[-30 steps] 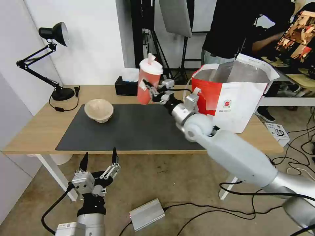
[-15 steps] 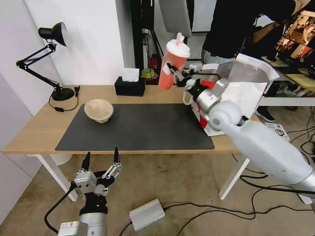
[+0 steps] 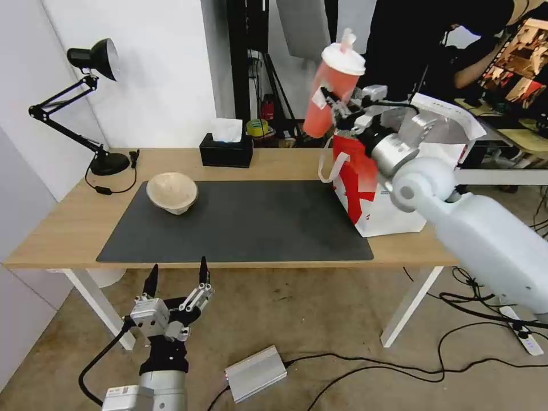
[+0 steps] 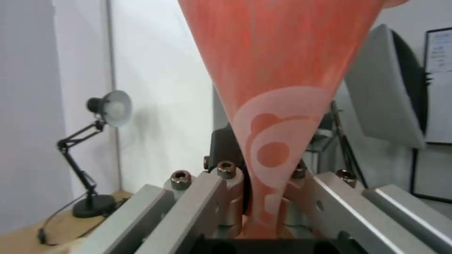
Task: Pick up the trash from the table and place it into the takeout bag.
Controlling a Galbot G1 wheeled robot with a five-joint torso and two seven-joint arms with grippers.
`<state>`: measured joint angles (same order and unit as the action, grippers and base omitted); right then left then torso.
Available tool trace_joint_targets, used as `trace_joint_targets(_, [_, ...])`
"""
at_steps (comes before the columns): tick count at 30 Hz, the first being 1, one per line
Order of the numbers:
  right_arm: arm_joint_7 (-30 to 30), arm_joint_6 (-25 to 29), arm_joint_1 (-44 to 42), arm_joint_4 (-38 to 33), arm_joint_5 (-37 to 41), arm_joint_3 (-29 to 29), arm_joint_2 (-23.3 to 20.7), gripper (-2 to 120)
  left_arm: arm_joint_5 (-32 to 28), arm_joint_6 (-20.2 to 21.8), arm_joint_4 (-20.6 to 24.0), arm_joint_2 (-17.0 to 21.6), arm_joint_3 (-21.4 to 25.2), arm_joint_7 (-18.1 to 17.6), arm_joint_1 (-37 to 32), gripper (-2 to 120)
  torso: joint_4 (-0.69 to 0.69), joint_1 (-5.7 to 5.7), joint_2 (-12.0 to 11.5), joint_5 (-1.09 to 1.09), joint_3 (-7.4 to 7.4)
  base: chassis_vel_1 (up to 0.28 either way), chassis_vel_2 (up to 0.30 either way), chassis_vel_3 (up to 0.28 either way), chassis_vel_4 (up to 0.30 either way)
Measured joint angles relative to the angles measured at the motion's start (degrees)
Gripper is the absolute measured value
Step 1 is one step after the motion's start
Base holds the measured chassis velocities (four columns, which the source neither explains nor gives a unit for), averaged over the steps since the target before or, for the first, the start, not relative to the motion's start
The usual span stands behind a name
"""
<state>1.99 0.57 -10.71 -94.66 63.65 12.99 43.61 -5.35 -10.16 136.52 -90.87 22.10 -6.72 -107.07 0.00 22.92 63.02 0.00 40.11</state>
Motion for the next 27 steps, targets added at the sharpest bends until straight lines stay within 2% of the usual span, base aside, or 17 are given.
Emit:
trace_joint_targets(5, [0.44, -0.66, 0.81, 1.24, 0.27, -0.78, -1.42, 4, -0.1, 0.0, -0.26, 0.23, -0.49, 0.0, 0.29, 100, 0.0, 0.0, 0.0, 0.0, 0.0, 0.0, 0.0, 0.0, 0.0])
trace_joint_targets(18, [3.75, -7.24, 2.7, 2.84, 0.8, -2.39, -4.79, 4, -0.78, -0.33, 0.21, 1.19, -0.44, -0.08, 0.06, 100, 0.0, 0.0, 0.0, 0.0, 0.0, 0.0, 0.0, 0.0, 0.0])
trace_joint_targets(27, [7.7, -14.29, 3.84, 3.09, 0.92, -2.87, -6.45, 4, -0.73, -1.14, 0.37, 1.23, -0.81, -0.11, -0.48, 100, 0.0, 0.0, 0.0, 0.0, 0.0, 0.0, 0.0, 0.0, 0.0])
